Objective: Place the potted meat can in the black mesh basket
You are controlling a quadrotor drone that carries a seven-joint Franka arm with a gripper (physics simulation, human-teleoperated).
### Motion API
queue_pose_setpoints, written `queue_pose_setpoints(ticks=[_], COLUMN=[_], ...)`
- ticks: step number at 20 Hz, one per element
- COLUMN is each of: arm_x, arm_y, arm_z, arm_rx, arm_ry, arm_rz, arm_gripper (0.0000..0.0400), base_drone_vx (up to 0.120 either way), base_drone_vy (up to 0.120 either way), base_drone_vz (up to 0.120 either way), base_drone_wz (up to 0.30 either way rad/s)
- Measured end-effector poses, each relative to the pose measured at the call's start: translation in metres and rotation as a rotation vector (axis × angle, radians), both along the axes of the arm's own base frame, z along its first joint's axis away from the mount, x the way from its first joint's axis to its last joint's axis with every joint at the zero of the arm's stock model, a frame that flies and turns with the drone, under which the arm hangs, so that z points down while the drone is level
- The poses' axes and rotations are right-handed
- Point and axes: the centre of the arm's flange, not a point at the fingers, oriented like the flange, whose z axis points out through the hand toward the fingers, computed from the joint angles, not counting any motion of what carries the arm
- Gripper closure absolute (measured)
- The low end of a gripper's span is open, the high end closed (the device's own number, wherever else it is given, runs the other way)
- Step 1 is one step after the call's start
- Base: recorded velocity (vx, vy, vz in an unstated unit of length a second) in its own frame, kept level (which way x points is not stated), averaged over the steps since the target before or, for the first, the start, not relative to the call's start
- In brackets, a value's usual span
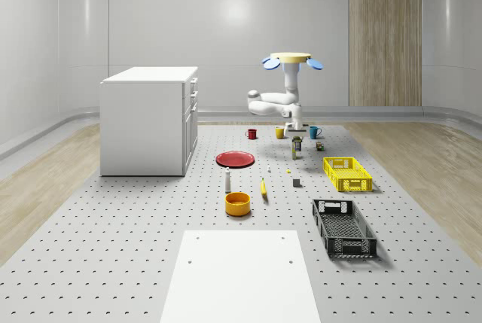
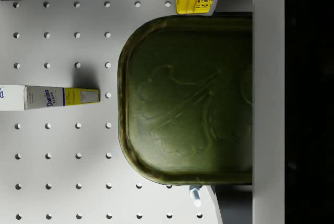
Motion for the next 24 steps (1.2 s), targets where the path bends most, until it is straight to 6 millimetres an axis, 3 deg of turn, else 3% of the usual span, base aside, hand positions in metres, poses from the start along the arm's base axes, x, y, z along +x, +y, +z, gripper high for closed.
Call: queue_pose_setpoints(ticks=[7, 24], arm_x=[0.0000, 0.0000], arm_y=[0.0000, 0.0000], arm_z=[0.0000, 0.0000], arm_rx=[0.000, 0.000], arm_ry=[0.000, 0.000], arm_rz=[0.000, 0.000], arm_gripper=[0.0114, 0.0114], base_drone_vx=[0.120, 0.120], base_drone_vy=[0.120, 0.026], base_drone_vz=[0.000, 0.000], base_drone_wz=[0.000, 0.000])
